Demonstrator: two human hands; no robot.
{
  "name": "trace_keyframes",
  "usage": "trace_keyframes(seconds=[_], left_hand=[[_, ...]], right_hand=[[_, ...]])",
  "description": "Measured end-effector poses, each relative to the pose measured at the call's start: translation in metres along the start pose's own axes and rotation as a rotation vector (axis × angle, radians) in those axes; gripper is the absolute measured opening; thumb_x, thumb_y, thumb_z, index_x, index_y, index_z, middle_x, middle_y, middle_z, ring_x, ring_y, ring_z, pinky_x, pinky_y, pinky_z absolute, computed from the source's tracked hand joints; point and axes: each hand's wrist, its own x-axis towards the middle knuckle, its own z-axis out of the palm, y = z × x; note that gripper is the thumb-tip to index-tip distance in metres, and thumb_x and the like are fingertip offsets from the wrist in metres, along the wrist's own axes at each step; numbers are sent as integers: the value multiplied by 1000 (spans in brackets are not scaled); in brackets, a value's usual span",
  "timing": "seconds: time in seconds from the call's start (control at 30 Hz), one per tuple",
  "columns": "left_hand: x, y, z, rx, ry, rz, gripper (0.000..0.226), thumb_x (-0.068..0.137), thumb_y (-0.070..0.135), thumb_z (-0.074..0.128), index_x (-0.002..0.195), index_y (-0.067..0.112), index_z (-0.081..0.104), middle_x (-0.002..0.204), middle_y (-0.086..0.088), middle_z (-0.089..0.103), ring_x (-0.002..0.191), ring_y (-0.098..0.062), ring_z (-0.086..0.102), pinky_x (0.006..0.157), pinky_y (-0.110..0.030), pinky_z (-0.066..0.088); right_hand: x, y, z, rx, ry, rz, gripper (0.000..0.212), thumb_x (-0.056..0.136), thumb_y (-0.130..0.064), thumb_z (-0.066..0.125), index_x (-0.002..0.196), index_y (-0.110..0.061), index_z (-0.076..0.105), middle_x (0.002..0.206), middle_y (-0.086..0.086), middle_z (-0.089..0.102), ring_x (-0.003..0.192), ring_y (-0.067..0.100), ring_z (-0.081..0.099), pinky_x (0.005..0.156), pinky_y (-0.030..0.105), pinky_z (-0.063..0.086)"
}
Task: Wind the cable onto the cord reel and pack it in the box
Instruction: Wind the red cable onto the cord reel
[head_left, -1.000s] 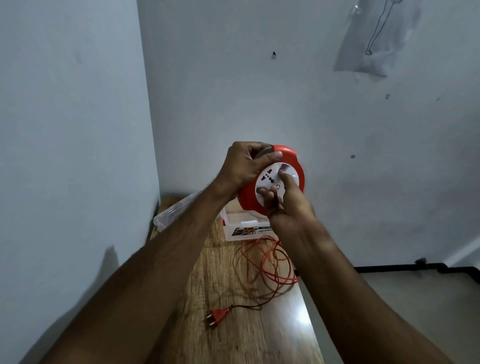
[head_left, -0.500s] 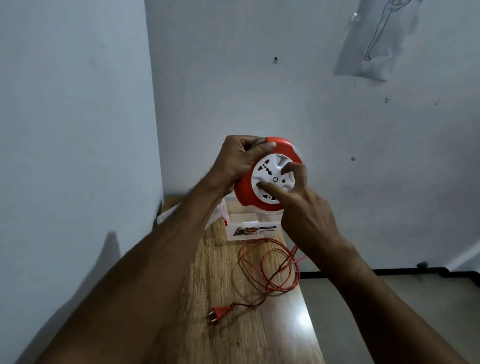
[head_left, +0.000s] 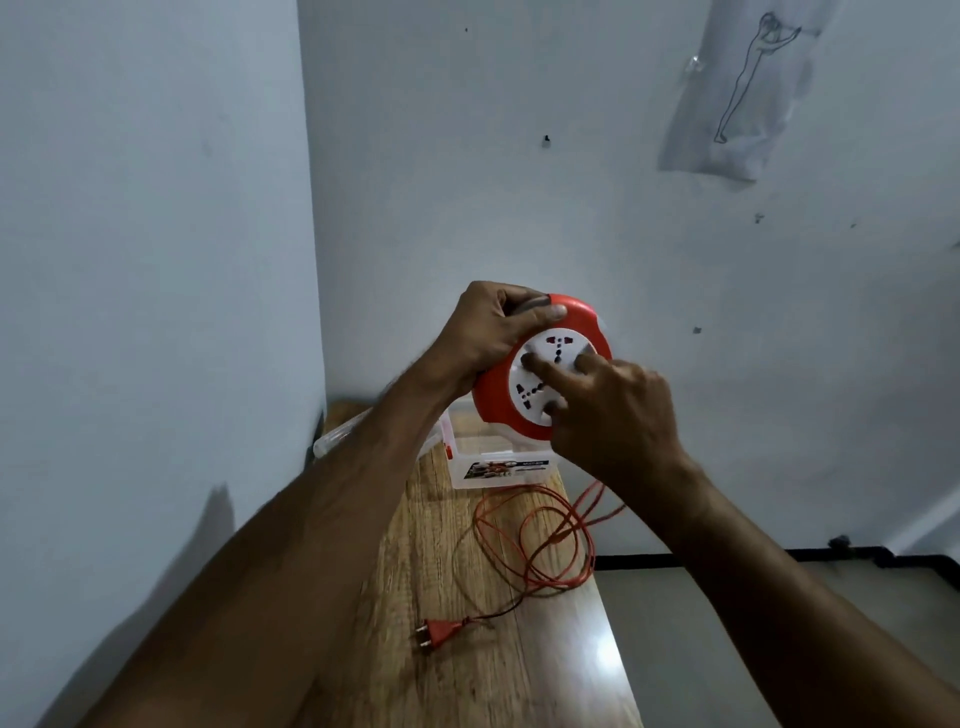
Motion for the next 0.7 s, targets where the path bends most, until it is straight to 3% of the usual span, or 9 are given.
trace_keyframes(seconds=[0.07,0.2,0.3,0.37,0.5,0.6,0.7], left_hand=[[-1,2,1,-17,23,9,26,93,33,72,114,18,75,93,9,77,79,-11,77,69,-22,61],[-2,3,5,-79,93,35,23,94,34,71,112,21,75,99,6,78,82,-14,77,74,-26,63],[-1,4,8,-54,135,67,31,93,34,71,119,18,73,105,5,77,84,-12,76,76,-22,62],[-1,4,9,8,159,104,34,93,35,71,122,16,73,111,3,77,86,-7,74,77,-16,59],[-2,-1,10,55,161,125,36,91,34,74,121,14,73,115,-1,76,92,-9,74,83,-20,59],[-2,-5,9,39,171,99,36,92,35,73,120,13,74,114,-2,77,95,-15,75,86,-28,61],[-3,-4,0,-38,191,54,27,93,35,72,113,18,76,103,5,79,86,-12,76,77,-25,62]], right_hand=[[3,0,0,163,92,123,64,80,-45,75,136,-17,62,95,19,77,70,32,74,64,34,61],[11,-13,-2,480,249,473,61,76,-53,80,123,-15,67,107,5,76,83,18,74,72,13,50],[18,-26,0,866,259,881,63,72,-56,83,120,-21,62,110,-3,69,86,12,71,66,21,60],[22,-31,-3,1259,189,1174,63,75,-51,84,123,-18,57,110,7,71,78,21,76,57,31,62],[30,-37,-22,1989,87,1617,54,85,-33,81,123,-5,54,102,23,73,55,20,72,44,24,54],[34,-36,-28,2193,62,1677,50,92,-29,74,127,-4,48,107,26,73,52,18,70,40,22,54],[27,-36,-34,2014,-20,1528,38,98,-22,66,126,-3,48,96,25,76,53,15,68,42,22,51]])
